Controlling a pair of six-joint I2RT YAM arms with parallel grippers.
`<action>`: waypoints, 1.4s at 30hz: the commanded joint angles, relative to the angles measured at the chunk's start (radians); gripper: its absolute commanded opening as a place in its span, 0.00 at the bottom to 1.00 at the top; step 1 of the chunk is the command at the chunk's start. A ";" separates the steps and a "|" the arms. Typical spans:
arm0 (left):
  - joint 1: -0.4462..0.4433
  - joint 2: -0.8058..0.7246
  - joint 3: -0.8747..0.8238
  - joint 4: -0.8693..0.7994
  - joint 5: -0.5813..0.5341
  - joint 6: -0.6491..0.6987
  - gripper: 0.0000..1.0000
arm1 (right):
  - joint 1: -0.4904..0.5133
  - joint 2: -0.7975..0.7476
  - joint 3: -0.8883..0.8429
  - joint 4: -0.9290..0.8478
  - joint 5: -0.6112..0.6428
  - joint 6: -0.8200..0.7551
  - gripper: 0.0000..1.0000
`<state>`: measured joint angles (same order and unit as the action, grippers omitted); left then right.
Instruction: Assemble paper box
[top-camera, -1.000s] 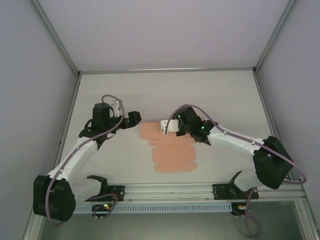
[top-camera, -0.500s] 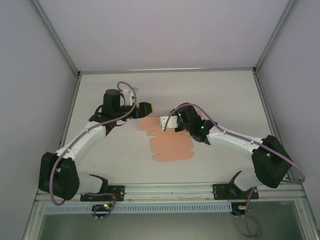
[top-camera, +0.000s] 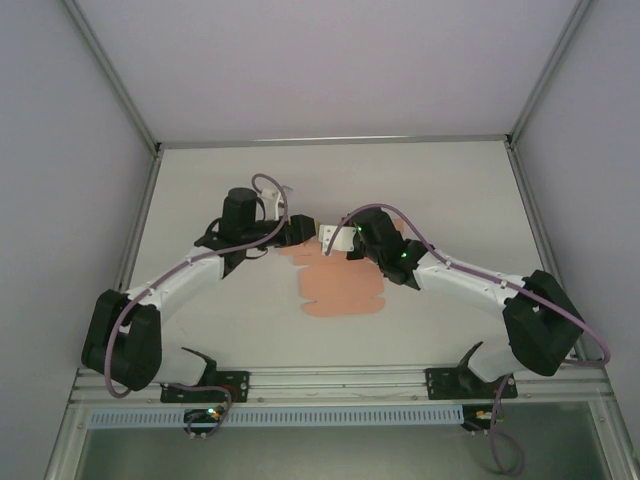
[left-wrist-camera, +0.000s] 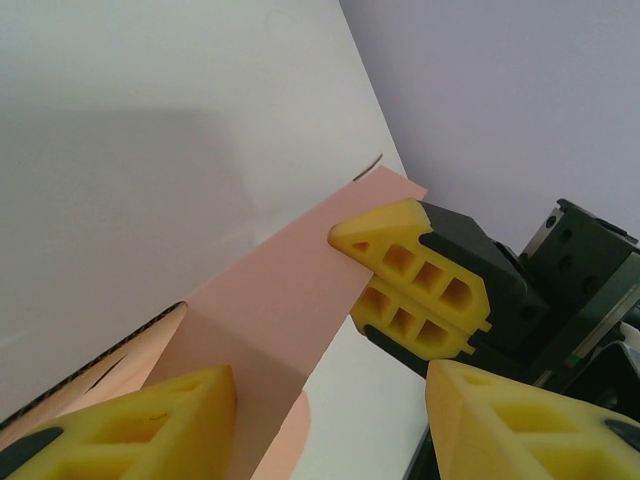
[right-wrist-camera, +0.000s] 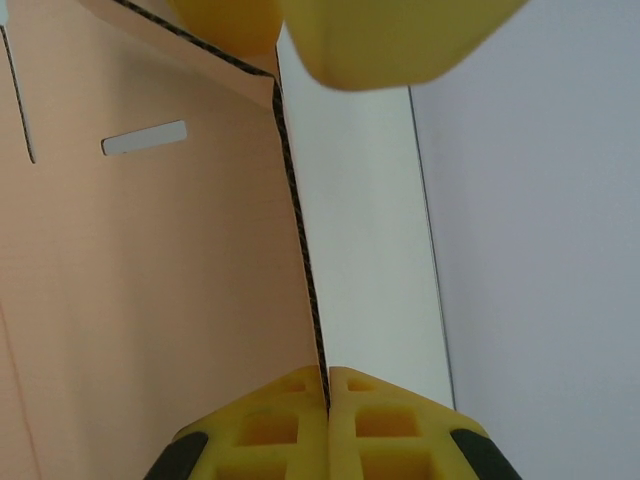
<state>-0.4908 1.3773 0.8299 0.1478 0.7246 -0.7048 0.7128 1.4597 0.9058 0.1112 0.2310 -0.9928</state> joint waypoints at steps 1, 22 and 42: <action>-0.023 -0.019 -0.027 0.033 -0.010 -0.032 0.53 | 0.008 0.001 0.003 0.099 0.026 0.078 0.00; -0.067 0.114 -0.153 0.838 -0.205 -0.401 0.49 | 0.063 0.018 -0.112 0.372 -0.102 0.321 0.00; 0.052 -0.376 -0.100 -0.428 -0.342 0.278 1.00 | -0.068 -0.119 -0.121 0.165 -0.196 0.281 0.00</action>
<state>-0.4782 1.0332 0.7403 0.0418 0.4465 -0.6098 0.6643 1.3666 0.7746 0.3481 0.0994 -0.6918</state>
